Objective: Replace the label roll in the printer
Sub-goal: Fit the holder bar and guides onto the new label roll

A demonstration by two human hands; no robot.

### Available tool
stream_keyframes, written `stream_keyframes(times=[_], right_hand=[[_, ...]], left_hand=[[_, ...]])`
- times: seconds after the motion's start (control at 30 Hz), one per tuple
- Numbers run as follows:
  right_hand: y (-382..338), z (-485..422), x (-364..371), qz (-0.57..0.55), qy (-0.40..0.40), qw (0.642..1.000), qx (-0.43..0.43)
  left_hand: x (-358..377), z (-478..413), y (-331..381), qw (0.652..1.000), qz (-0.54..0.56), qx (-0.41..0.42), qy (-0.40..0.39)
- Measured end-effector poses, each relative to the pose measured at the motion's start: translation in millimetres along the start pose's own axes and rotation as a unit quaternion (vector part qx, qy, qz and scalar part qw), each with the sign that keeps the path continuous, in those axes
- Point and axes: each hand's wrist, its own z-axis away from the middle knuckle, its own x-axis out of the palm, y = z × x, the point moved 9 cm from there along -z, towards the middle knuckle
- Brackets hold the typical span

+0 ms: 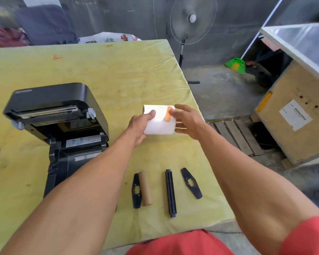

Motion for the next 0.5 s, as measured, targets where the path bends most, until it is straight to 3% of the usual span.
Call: stream_keyframes(times=[0.27,0.5], right_hand=[[-11.2,60.7,41.3,0.064,0.025,0.995,-0.073],[-34.3,109.3,70.7,0.273,0.011,0.943,-0.191]], left_hand=[[-39.6,42.5,-13.5,0.996,0.045,0.067,0.027],[-59.0,83.3,-20.7,0.991,0.105,0.063,0.054]])
